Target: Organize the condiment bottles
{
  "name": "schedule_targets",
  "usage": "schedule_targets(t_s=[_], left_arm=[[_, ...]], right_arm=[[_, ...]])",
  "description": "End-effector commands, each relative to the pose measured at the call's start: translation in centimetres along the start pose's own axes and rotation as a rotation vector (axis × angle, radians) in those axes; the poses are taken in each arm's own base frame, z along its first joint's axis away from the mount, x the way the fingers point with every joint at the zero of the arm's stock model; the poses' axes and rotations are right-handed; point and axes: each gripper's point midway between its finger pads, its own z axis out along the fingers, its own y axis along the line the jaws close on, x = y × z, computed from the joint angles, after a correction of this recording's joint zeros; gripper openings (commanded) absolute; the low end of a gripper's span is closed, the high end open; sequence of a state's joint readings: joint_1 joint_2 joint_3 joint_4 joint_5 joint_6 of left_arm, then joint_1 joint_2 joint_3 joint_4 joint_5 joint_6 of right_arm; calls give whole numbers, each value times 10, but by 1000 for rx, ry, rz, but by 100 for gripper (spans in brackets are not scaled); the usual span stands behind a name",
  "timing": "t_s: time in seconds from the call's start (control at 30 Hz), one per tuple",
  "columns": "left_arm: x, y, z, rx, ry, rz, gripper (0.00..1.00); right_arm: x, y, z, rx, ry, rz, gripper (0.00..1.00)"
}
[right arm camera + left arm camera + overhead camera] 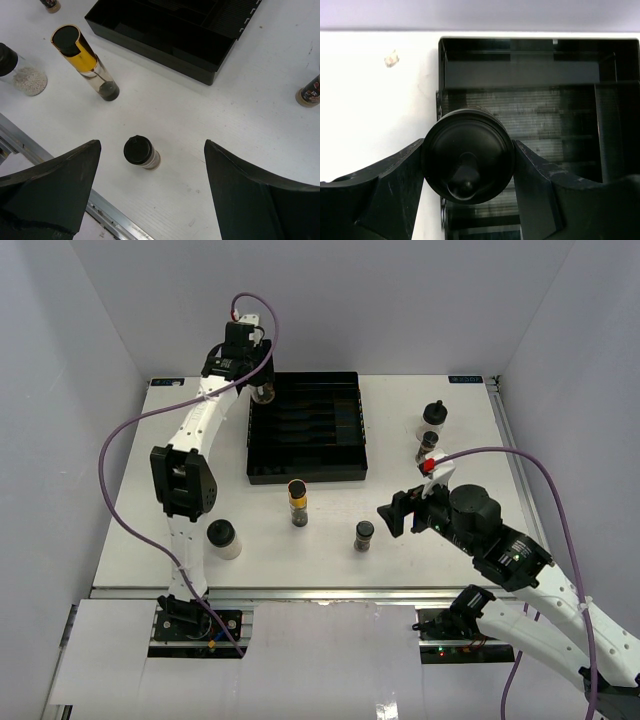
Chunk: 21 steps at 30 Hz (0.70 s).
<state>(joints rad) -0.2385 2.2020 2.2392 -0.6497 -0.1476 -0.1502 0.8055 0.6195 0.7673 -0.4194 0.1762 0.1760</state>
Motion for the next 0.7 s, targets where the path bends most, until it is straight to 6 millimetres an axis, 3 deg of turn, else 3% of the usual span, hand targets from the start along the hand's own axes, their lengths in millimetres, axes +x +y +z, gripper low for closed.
schedule_targets(t_s=[0.0, 0.5, 0.67], left_arm=[[-55, 0, 6, 13, -186, -11, 0], [-86, -2, 32, 28, -356, 38, 0], [-86, -2, 43, 27, -379, 51, 0]], right_arm=[[3, -1, -4, 7, -6, 15, 91], [16, -3, 6, 24, 37, 42, 91], [14, -3, 8, 31, 39, 42, 91]])
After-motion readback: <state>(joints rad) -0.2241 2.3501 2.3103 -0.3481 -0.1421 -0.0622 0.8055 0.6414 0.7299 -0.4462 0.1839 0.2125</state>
